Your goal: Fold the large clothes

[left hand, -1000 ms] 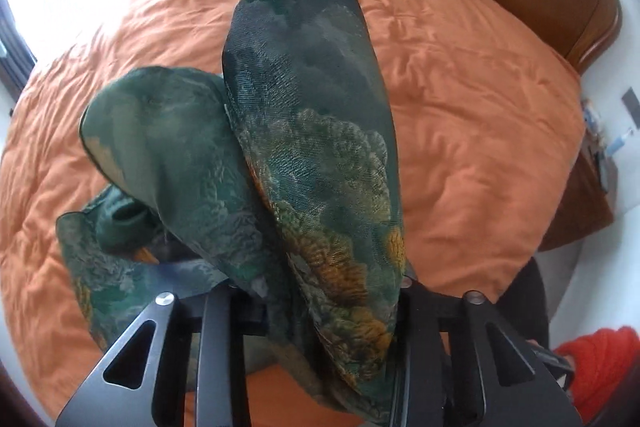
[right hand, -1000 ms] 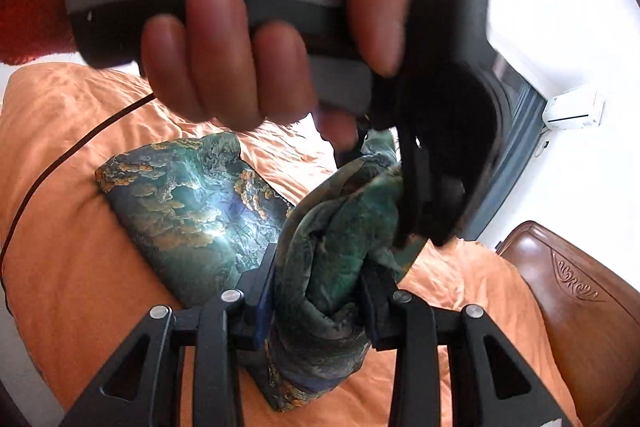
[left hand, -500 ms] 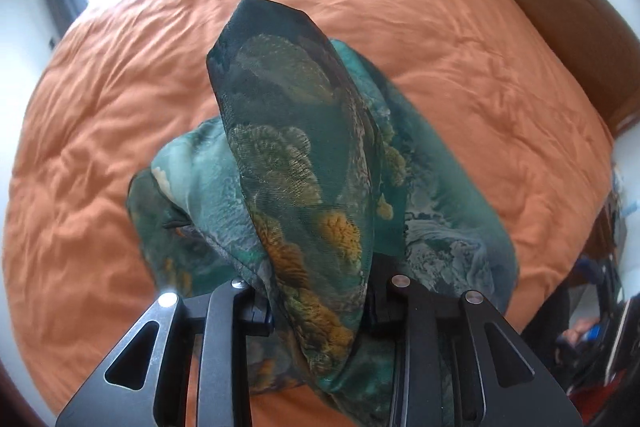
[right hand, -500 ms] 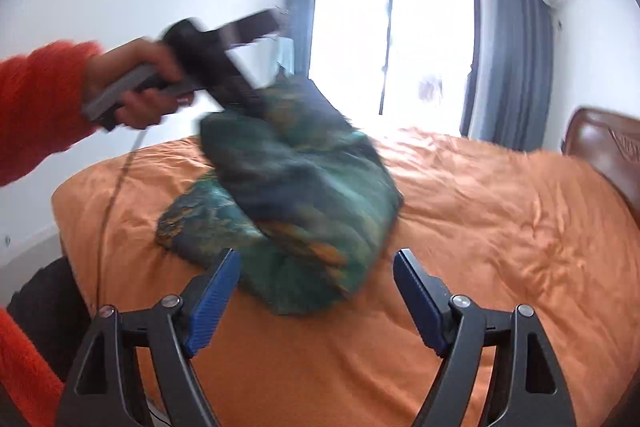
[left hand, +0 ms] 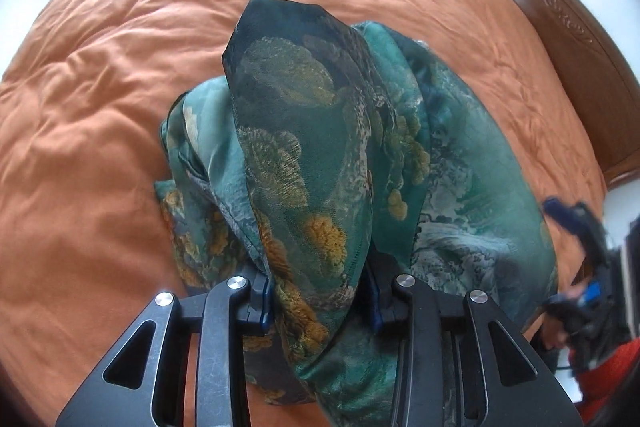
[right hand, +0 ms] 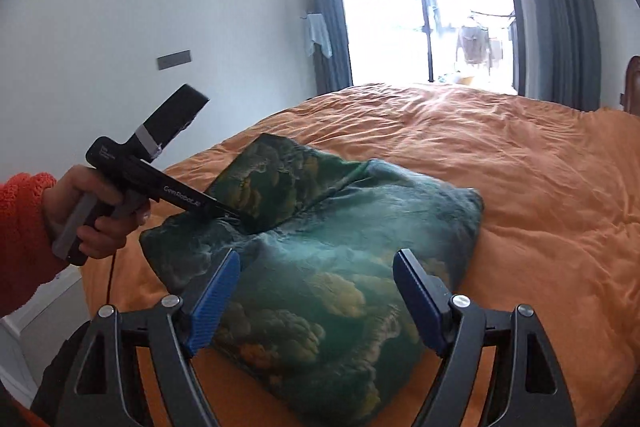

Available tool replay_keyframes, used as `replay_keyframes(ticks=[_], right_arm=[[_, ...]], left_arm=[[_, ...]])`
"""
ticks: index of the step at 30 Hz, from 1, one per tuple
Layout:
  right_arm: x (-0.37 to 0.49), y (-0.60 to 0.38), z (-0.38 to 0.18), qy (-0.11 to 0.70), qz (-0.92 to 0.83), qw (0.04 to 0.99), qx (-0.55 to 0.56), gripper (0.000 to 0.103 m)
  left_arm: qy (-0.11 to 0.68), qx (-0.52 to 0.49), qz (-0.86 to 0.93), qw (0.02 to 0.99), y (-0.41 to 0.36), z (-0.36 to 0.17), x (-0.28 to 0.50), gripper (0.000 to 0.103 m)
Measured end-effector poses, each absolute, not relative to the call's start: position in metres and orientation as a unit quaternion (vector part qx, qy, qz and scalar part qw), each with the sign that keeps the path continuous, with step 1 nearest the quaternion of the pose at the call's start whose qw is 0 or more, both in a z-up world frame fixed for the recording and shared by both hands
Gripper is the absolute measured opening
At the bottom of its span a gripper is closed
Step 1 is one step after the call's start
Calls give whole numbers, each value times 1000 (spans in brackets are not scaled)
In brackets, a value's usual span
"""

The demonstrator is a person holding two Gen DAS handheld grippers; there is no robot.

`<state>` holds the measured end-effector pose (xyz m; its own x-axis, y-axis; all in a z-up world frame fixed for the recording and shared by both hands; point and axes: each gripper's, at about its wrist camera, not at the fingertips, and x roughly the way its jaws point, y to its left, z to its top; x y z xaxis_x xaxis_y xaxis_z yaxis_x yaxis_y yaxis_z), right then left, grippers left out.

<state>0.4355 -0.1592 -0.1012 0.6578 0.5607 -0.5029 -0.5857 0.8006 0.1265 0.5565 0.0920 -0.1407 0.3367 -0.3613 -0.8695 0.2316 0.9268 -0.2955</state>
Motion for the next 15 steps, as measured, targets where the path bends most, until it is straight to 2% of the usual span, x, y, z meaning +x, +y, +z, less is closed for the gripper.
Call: replay_keyframes(ticks=[7, 15], right_arm=[[466, -129, -195, 382, 347, 856, 17, 82], [472, -117, -207, 395, 326, 859, 5, 82]], left_arm=[[564, -108, -171, 801, 121, -185, 557, 38], [559, -131, -174, 800, 127, -196, 559, 41]])
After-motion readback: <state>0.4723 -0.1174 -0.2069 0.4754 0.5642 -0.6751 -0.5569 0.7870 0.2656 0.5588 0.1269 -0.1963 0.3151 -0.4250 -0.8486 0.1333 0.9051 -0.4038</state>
